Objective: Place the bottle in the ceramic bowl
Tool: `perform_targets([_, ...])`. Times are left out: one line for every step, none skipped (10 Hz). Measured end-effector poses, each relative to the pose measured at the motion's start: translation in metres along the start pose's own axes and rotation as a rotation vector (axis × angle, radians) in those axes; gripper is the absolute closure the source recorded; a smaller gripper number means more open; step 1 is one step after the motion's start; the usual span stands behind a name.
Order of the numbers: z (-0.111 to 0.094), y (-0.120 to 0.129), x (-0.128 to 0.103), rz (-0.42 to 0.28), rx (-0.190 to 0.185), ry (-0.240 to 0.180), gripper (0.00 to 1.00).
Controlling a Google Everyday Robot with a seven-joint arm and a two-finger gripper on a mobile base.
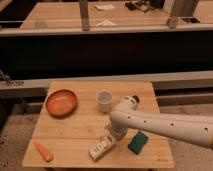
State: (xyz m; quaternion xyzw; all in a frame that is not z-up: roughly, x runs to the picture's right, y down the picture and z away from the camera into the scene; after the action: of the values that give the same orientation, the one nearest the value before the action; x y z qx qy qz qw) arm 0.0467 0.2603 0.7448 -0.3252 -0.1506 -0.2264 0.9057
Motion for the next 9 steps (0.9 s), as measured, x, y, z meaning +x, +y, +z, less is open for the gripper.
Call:
perform_targets([0.003,0.000,-0.002,-0.007,-0.002,-0.001,0.25])
perform_targets([0.005,0.001,-0.002,-0.009,-0.006,0.000,0.25])
perform_targets([0.008,0.002,-0.004,-0.016,-0.010,0.000,0.25])
perform_targets([0.010,0.002,-0.006,-0.024,-0.012,0.000,0.25])
perform_targets([0.012,0.001,-0.008,-0.030,-0.014,0.000,0.25])
perform_targets([0.013,0.001,-0.010,-0.039,-0.017,0.001,0.25])
perform_targets([0.014,0.000,-0.011,-0.042,-0.018,0.002,0.25])
perform_targets([0.018,0.001,-0.012,-0.045,-0.022,0.002,0.25])
perform_targets([0.021,0.002,-0.013,-0.050,-0.023,0.002,0.26])
